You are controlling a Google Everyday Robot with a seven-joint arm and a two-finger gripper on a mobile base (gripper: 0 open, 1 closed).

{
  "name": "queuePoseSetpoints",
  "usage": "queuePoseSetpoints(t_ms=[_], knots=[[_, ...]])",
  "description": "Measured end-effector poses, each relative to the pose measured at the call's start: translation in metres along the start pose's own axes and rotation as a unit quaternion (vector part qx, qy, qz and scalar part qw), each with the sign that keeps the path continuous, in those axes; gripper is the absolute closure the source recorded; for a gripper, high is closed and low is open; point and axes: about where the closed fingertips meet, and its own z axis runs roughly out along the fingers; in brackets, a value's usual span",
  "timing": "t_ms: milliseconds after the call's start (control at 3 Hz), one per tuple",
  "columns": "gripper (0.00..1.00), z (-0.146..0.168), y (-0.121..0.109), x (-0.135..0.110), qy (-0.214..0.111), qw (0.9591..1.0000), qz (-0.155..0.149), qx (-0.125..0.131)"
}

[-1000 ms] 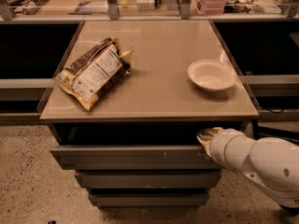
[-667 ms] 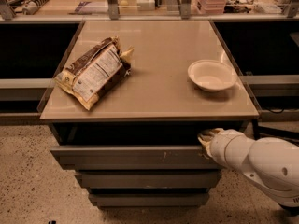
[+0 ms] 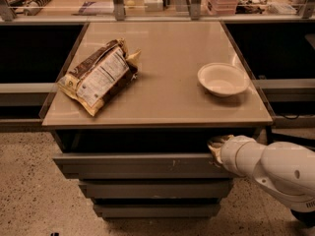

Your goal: Open top drawer

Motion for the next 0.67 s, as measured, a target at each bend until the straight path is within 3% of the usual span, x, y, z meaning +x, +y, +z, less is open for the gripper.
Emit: queuePoseSetpoints(t_ms=[333,667], knots=[[1.0,0.006,0.003,-0.0006,-0.007,0.9997,0.002,-0.023],[1.0,0.0066,0.004,-0.001,-0.008,0.9996,0.002,-0.026]])
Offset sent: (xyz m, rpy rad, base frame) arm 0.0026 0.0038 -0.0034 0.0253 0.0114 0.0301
